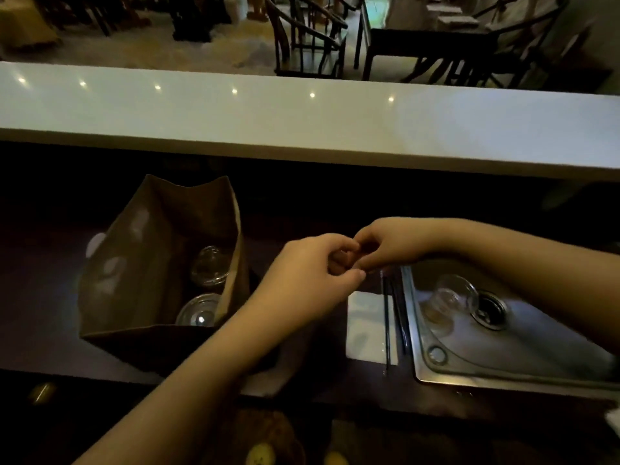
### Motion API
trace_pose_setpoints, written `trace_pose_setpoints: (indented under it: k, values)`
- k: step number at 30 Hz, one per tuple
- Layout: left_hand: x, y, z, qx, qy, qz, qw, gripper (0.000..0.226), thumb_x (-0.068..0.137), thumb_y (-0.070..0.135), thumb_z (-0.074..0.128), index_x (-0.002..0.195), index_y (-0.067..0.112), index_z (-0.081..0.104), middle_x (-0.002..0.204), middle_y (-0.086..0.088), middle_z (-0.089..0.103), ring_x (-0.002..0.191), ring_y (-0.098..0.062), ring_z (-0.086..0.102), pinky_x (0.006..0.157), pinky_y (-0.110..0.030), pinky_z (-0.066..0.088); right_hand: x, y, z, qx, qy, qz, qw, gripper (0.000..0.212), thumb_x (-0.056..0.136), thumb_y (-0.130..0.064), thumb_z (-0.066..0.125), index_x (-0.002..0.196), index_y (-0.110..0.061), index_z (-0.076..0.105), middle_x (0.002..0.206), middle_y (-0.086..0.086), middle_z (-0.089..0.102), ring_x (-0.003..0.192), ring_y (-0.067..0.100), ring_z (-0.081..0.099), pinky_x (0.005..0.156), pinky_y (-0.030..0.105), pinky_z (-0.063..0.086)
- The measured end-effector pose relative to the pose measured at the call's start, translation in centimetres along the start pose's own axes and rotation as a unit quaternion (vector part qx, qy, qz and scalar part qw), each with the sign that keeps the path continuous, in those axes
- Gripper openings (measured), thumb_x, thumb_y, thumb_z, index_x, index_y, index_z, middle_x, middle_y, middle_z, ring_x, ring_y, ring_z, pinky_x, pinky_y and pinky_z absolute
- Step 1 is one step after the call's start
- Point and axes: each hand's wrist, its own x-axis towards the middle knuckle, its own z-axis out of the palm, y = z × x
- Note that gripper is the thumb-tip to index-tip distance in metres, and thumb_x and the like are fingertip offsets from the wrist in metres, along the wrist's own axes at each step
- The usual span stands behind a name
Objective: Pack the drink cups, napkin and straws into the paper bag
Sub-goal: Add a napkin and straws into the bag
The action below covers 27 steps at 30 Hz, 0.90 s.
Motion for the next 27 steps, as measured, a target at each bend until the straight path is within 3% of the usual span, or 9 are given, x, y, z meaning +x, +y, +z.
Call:
trace_pose_setpoints:
  k: [3,5,8,12,14,17,22,25,27]
  values:
    - [4.2,-3.1,6.3,-0.011,-0.070,-0.111,0.991,0.041,0.080,0.022,0.065,0.120,0.017,0.058,0.115,-0.003,0.067,0.104,-0.015,0.061,0.088,-0.024,0.046,1.5,5.2,4.0,-0.080,0.023,0.075,0.994,0.028,0.088,-0.026,0.060,0.112,-0.011,0.065,0.100,0.004,0.066,0.092,0.019,0.062,0.076,0.027,0.045]
    - [6.1,-5.6,10.1,-0.031,-0.093,-0.192,0.977,0.041,0.079,0.016,0.064,0.119,0.011,0.058,0.121,-0.008,0.064,0.109,-0.021,0.059,0.089,-0.028,0.046,2.6,8.3,6.7,-0.095,0.046,0.130,0.986,0.027,0.087,-0.025,0.059,0.103,-0.005,0.067,0.106,0.013,0.069,0.094,0.027,0.064,0.073,0.032,0.047]
    - [7.2,-8.1,14.6,-0.024,-0.115,-0.262,0.958,0.041,0.079,0.012,0.062,0.119,0.008,0.055,0.123,-0.011,0.060,0.109,-0.026,0.058,0.083,-0.027,0.045,3.7,11.5,10.3,-0.027,0.092,0.199,0.975,0.026,0.088,-0.022,0.058,0.104,-0.003,0.062,0.109,0.016,0.066,0.098,0.030,0.063,0.075,0.034,0.049]
    - [8.2,-9.4,18.1,-0.058,-0.066,-0.319,0.944,0.057,0.074,0.013,0.064,0.127,0.008,0.046,0.129,-0.017,0.051,0.112,-0.032,0.055,0.089,-0.034,0.047,5.2,12.7,14.0,0.037,0.158,0.234,0.959,0.044,0.088,-0.028,0.060,0.120,0.000,0.048,0.124,0.020,0.055,0.113,0.033,0.055,0.088,0.035,0.046]
    - [8.6,-9.4,18.8,-0.087,-0.040,-0.338,0.936,0.062,0.073,0.010,0.064,0.131,0.007,0.041,0.129,-0.018,0.051,0.112,-0.033,0.055,0.088,-0.034,0.047,6.0,12.4,15.3,0.064,0.173,0.246,0.951,0.053,0.087,-0.030,0.061,0.125,0.001,0.042,0.129,0.021,0.047,0.118,0.034,0.050,0.094,0.036,0.044]
    - [8.8,-9.7,19.3,-0.123,-0.014,-0.345,0.931,0.056,0.076,0.004,0.061,0.128,0.006,0.041,0.124,-0.016,0.055,0.109,-0.031,0.056,0.080,-0.031,0.047,6.7,11.9,16.4,0.112,0.204,0.268,0.935,0.044,0.087,-0.013,0.059,0.124,0.000,0.040,0.129,0.021,0.046,0.115,0.036,0.052,0.093,0.039,0.045]
    - [8.4,-9.9,19.5,-0.116,-0.011,-0.323,0.939,0.022,0.076,0.001,0.055,0.095,0.004,0.066,0.102,-0.014,0.068,0.081,-0.023,0.058,0.068,-0.031,0.049,7.2,12.2,16.8,0.166,0.214,0.285,0.920,0.040,0.088,-0.008,0.054,0.125,-0.002,0.041,0.121,0.018,0.057,0.109,0.035,0.058,0.081,0.037,0.048]
    - [8.3,-10.1,19.2,-0.160,0.003,-0.324,0.933,0.016,0.079,0.002,0.052,0.085,0.009,0.065,0.090,-0.010,0.064,0.072,-0.018,0.054,0.060,-0.027,0.044,7.1,12.9,16.2,0.221,0.220,0.280,0.908,0.027,0.088,-0.012,0.052,0.113,-0.002,0.049,0.112,0.017,0.060,0.101,0.035,0.059,0.071,0.031,0.042]
    - [8.3,-10.3,18.6,-0.198,0.021,-0.326,0.924,0.012,0.081,0.003,0.052,0.082,0.011,0.061,0.084,-0.005,0.060,0.069,-0.015,0.051,0.054,-0.025,0.040,6.9,13.5,15.6,0.247,0.228,0.263,0.904,0.009,0.088,-0.012,0.051,0.094,-0.005,0.053,0.099,0.016,0.058,0.089,0.034,0.057,0.066,0.029,0.038]
